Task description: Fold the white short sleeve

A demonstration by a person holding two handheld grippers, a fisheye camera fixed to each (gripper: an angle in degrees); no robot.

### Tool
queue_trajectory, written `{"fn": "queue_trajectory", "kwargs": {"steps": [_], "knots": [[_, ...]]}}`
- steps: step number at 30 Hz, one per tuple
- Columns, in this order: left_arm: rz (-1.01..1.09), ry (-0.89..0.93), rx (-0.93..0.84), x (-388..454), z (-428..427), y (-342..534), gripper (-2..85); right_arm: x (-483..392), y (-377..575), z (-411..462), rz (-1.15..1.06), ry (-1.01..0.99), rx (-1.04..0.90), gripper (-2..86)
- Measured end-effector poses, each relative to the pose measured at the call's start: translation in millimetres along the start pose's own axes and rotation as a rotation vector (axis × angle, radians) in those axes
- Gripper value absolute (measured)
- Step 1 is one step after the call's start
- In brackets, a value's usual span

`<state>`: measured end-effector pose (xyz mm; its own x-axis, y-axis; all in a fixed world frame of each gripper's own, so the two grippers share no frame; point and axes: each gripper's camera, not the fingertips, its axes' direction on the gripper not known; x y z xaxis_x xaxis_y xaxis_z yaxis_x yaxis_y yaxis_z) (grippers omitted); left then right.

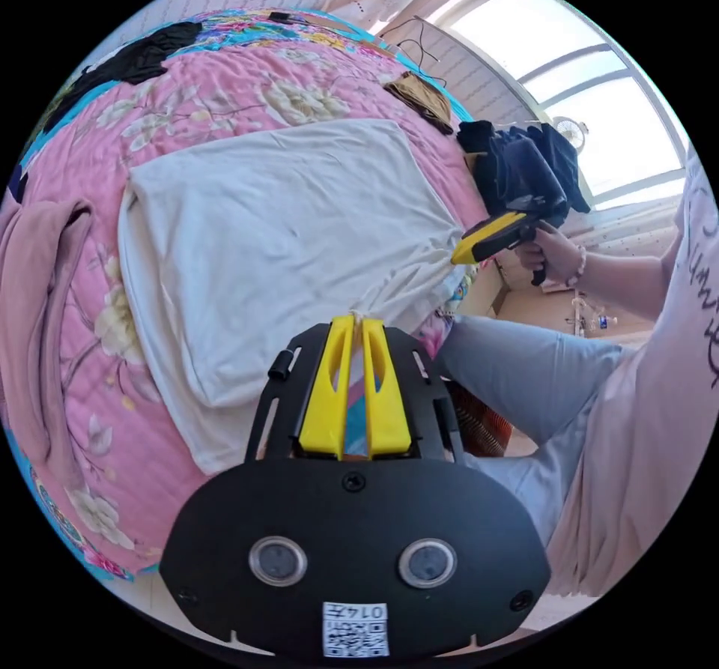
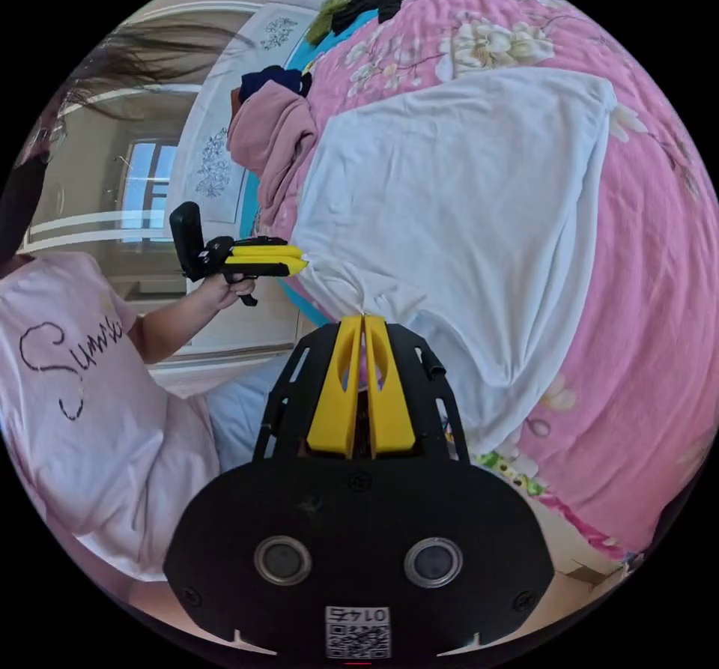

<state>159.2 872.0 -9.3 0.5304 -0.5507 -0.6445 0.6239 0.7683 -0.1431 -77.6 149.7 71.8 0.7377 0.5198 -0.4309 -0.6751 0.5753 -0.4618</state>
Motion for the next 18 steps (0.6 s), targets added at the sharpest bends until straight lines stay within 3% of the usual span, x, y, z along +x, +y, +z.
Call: {"fn": "queue_trajectory", "kwargs": {"steps": [3, 6, 9, 11, 13, 16, 18], "knots": [[-0.041, 0.018, -0.124, 15, 10, 26, 3.4, -12, 17, 16, 0.007, 0.054, -0.190, 0.2], [0.018, -0.005, -0.060, 44, 2, 27, 1.4, -29, 24, 25, -0.027, 0.118, -0.327, -0.2], [0.092, -0.107, 0.010, 76, 17, 3, -0.5, -59, -2, 24, -0.130, 0.291, -0.281, -0.3], [0.065, -0.178, 0.032, 90, 33, -14, -0.8, -87, -49, 29, -0.221, 0.619, -0.194, -0.3], [0.031, -0.283, 0.047, 106, 43, -30, -0.9, -104, -86, 30, -0.267, 0.762, -0.051, -0.3], [0.065, -0.265, 0.106, 126, 57, -39, -1.0, -114, -131, 34, -0.295, 0.699, 0.144, -0.4], [0.068, -0.178, -0.058, 128, 105, -35, -1.0, -106, -150, 52, -0.273, 0.673, 0.119, -0.4]]}}
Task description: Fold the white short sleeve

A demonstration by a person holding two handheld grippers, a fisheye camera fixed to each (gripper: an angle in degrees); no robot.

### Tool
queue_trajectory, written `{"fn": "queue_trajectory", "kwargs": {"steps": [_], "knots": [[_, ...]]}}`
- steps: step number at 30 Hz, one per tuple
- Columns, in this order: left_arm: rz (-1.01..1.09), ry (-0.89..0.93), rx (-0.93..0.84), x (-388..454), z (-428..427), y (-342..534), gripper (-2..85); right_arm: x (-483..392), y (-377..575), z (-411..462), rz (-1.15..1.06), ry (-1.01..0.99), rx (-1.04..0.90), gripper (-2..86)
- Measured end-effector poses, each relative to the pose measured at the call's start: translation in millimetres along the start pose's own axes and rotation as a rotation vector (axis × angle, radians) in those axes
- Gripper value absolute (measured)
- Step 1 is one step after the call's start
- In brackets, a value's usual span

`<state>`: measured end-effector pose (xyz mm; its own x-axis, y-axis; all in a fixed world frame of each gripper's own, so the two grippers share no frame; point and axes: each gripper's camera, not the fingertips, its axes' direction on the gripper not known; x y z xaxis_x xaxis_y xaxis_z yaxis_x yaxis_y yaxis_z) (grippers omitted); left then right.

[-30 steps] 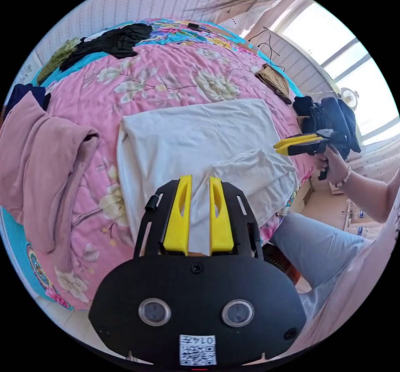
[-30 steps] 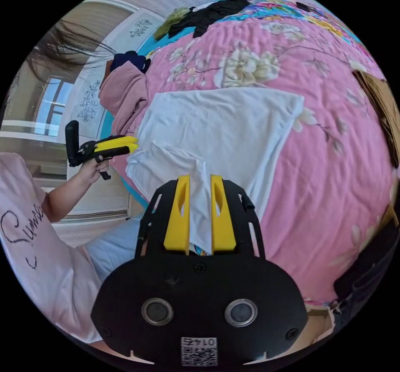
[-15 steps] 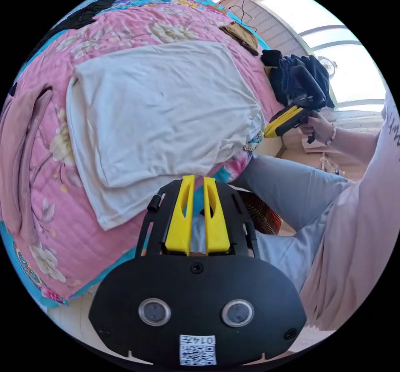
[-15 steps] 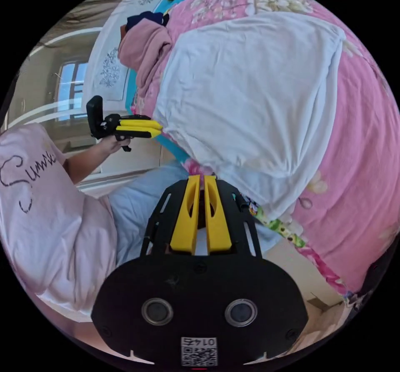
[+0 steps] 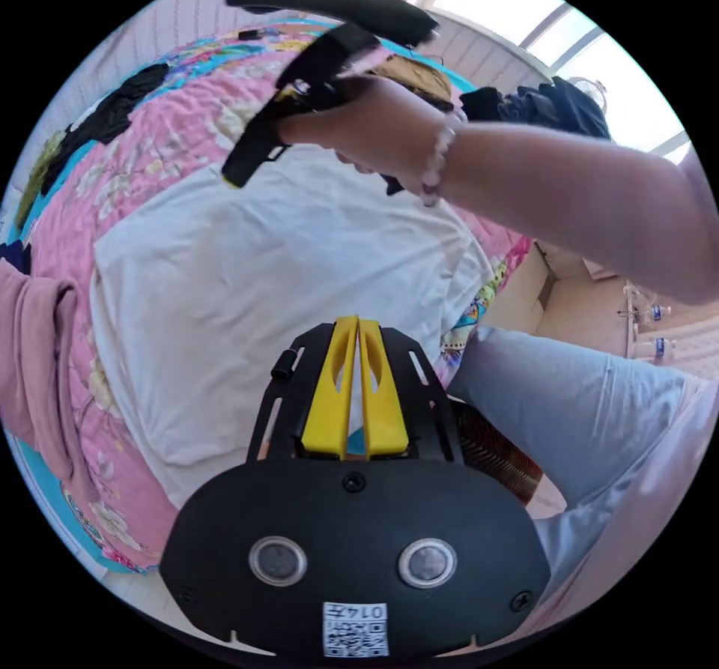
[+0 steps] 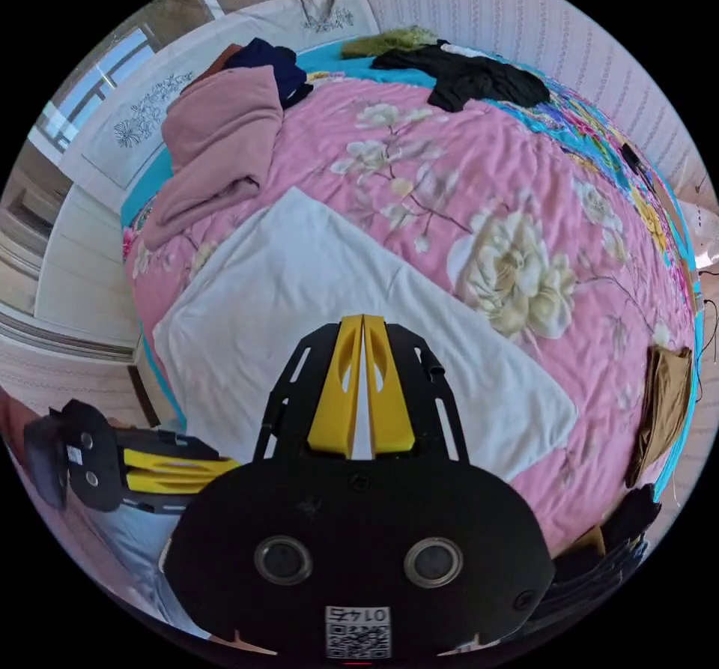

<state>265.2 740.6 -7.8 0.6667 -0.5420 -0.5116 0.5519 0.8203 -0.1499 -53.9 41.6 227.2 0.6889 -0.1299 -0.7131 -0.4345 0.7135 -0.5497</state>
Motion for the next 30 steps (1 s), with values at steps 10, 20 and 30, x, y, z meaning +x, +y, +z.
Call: {"fn": "queue_trajectory", "kwargs": {"steps": [10, 20, 30], "knots": [[0.020, 0.042, 0.097, 32, -10, 29, -1.0, 2, -45, 21, -0.059, -0.046, -0.180, -0.4], [0.112, -0.063, 0.190, 77, -10, 67, 0.3, 48, -29, 21, 0.011, -0.144, -0.095, -0.2], [0.242, 0.049, 0.306, 121, -29, 46, 14.3, 90, 187, -37, 0.486, -0.188, -0.172, 10.2]]}}
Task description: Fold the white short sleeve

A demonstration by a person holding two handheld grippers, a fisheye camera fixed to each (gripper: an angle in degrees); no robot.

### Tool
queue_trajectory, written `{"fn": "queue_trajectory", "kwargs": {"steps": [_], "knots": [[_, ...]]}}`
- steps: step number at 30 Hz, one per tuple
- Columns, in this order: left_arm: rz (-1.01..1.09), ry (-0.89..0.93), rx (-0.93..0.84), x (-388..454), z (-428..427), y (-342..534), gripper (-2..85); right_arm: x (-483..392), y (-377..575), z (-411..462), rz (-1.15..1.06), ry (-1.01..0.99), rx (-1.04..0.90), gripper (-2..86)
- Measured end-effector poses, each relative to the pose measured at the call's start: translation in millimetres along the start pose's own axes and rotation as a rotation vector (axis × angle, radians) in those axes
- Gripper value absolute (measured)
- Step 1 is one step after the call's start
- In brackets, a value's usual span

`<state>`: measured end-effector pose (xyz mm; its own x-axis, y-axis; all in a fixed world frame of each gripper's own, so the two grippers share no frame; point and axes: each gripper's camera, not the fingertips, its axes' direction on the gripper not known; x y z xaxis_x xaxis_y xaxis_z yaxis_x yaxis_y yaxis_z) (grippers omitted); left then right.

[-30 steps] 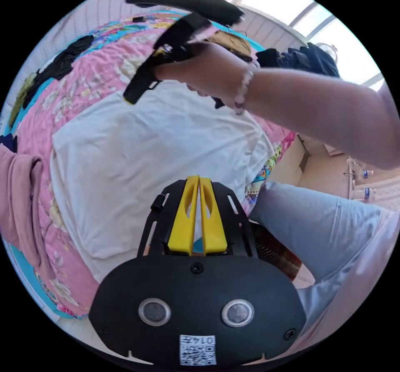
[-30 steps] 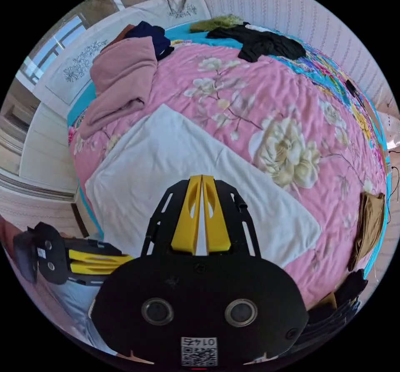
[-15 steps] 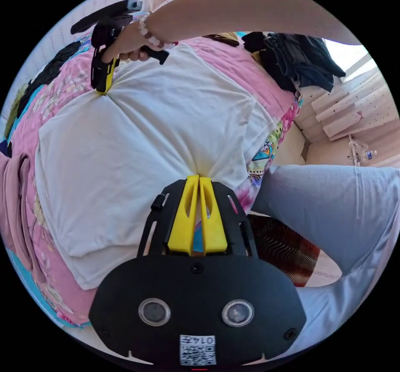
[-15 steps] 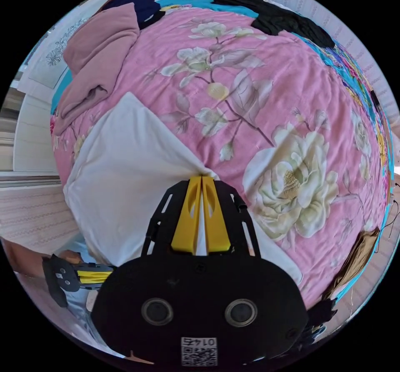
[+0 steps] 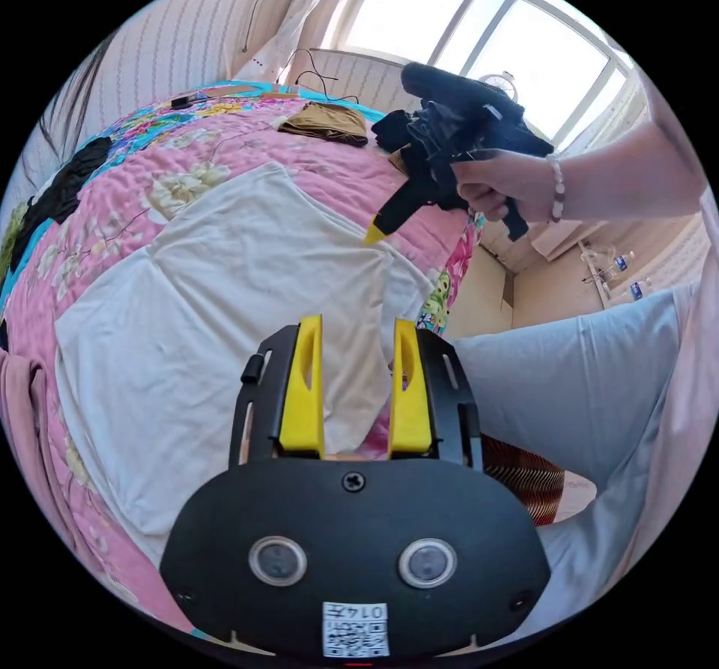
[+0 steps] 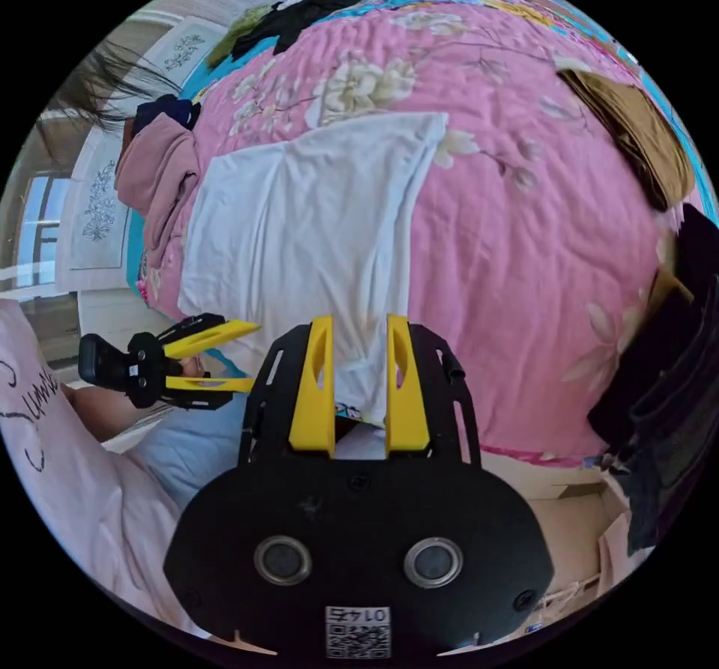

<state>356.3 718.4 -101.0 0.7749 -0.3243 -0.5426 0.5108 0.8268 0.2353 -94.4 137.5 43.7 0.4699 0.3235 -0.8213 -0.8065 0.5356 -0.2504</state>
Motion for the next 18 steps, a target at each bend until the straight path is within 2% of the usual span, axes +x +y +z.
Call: {"fn": "queue_trajectory", "kwargs": {"steps": [3, 6, 9, 11, 13, 14, 15, 18], "knots": [[0.027, 0.036, -0.007, 13, 12, -16, 15.6, 30, 38, 17, 0.140, -0.045, -0.065, 11.4], [0.057, 0.048, -0.018, 26, 22, -29, 16.1, 48, 48, 29, 0.242, -0.125, -0.100, 5.0], [0.030, 0.098, -0.025, 30, 30, -41, 15.4, 57, 50, 25, 0.271, -0.335, -0.106, 1.8], [0.034, 0.091, -0.036, 34, 31, -47, 11.6, 58, 50, 11, 0.241, -0.495, -0.069, 1.6], [-0.015, -0.016, -0.028, 31, 25, -51, 1.4, 58, 46, 4, 0.181, -0.555, -0.056, 2.0], [-0.062, -0.035, -0.022, 24, 21, -52, 0.6, 62, 42, -2, 0.132, -0.566, -0.032, 2.6], [-0.090, 0.022, -0.017, 17, 19, -51, 0.0, 67, 39, -6, 0.123, -0.558, -0.007, 3.0], [-0.115, 0.053, -0.029, 9, 18, -47, -0.5, 108, 24, -24, 0.288, -0.495, 0.294, 7.8]]}}
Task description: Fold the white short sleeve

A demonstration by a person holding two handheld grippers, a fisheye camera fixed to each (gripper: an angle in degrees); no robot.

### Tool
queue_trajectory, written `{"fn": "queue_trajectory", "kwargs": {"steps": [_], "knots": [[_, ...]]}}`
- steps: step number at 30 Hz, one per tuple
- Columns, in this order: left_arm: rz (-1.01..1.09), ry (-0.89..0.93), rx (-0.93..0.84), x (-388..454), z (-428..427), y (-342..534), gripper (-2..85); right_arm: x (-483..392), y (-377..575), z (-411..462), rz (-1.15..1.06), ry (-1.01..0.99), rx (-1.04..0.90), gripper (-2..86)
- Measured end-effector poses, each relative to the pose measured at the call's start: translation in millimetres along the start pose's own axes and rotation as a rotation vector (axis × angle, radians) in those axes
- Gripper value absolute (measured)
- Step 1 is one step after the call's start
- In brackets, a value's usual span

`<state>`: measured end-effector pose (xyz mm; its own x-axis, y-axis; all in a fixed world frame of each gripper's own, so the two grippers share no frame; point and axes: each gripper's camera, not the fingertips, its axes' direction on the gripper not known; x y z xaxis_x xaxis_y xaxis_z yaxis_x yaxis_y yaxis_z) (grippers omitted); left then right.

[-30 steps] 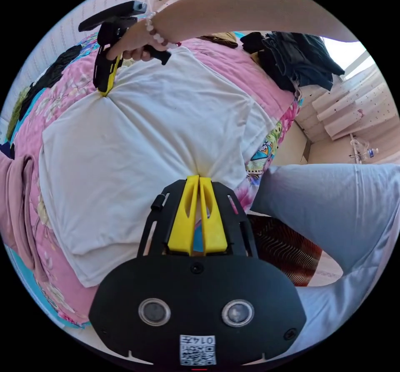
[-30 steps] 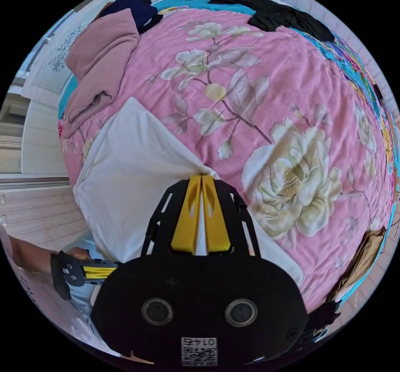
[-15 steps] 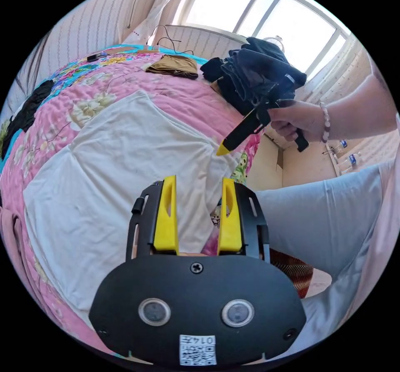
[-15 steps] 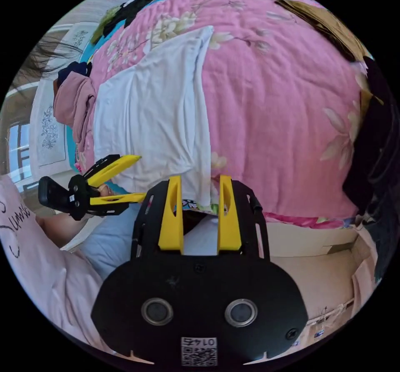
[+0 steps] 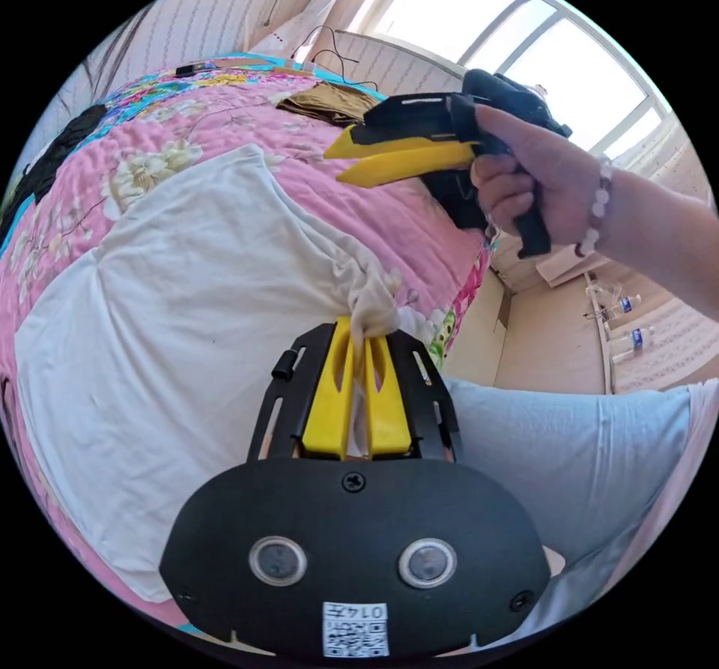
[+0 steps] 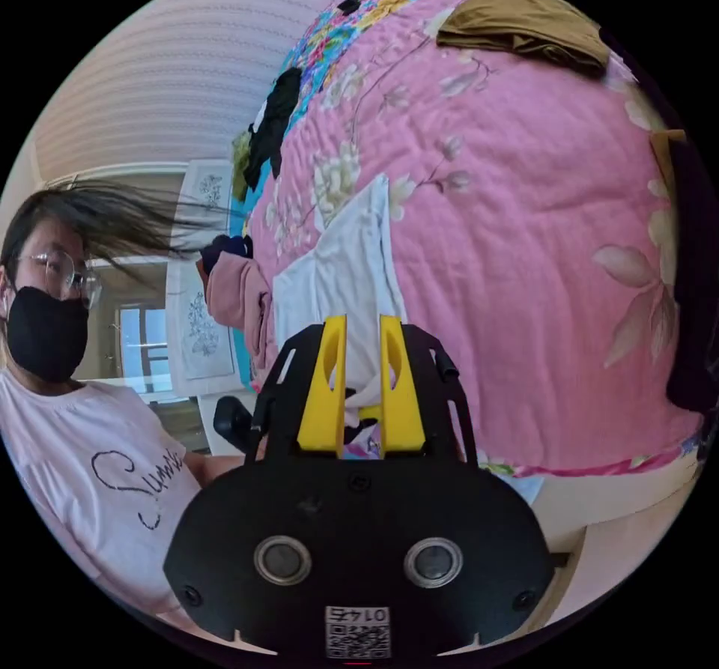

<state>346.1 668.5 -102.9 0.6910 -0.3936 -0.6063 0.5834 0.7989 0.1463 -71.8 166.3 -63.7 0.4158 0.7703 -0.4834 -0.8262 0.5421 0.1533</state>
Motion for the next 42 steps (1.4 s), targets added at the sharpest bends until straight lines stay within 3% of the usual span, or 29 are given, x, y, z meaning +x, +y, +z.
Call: {"fn": "queue_trajectory", "kwargs": {"steps": [4, 8, 11, 13, 19, 27, 31, 36, 40, 42], "knots": [[0.041, -0.030, 0.015, 3, -11, 2, -0.7, 13, -54, 26, -0.050, 0.023, 0.105, 12.8], [0.044, -0.092, 0.123, 3, -44, 9, -0.7, 1, -75, 43, -0.048, 0.133, 0.115, 7.1], [0.023, -0.133, 0.195, 0, -77, 18, -0.7, -18, -78, 52, -0.112, -0.056, 0.064, 2.8], [-0.012, -0.148, 0.233, -7, -102, 26, -0.8, -34, -80, 57, -0.126, -0.044, 0.028, 2.0], [-0.241, -0.225, 0.348, -59, -190, 70, -0.9, -120, -95, 68, -0.291, -0.072, 0.015, 1.1], [-0.620, -0.479, 0.362, -144, -269, 165, -0.6, -252, -108, 185, -0.471, -0.038, -0.246, 1.5], [-0.844, -0.497, 0.217, -189, -267, 215, 0.3, -288, -105, 251, -0.532, 0.146, -0.359, 2.7], [-1.125, -0.395, 0.168, -230, -290, 278, -0.6, -322, -113, 239, -0.610, 0.102, -0.377, 4.6], [-1.112, -0.411, 0.209, -241, -307, 286, 0.7, -346, -120, 226, -0.756, 0.219, -0.357, 7.9], [-1.091, -0.370, 0.281, -252, -313, 278, 6.8, -356, -122, 226, -0.824, 0.287, -0.362, 11.6]]}}
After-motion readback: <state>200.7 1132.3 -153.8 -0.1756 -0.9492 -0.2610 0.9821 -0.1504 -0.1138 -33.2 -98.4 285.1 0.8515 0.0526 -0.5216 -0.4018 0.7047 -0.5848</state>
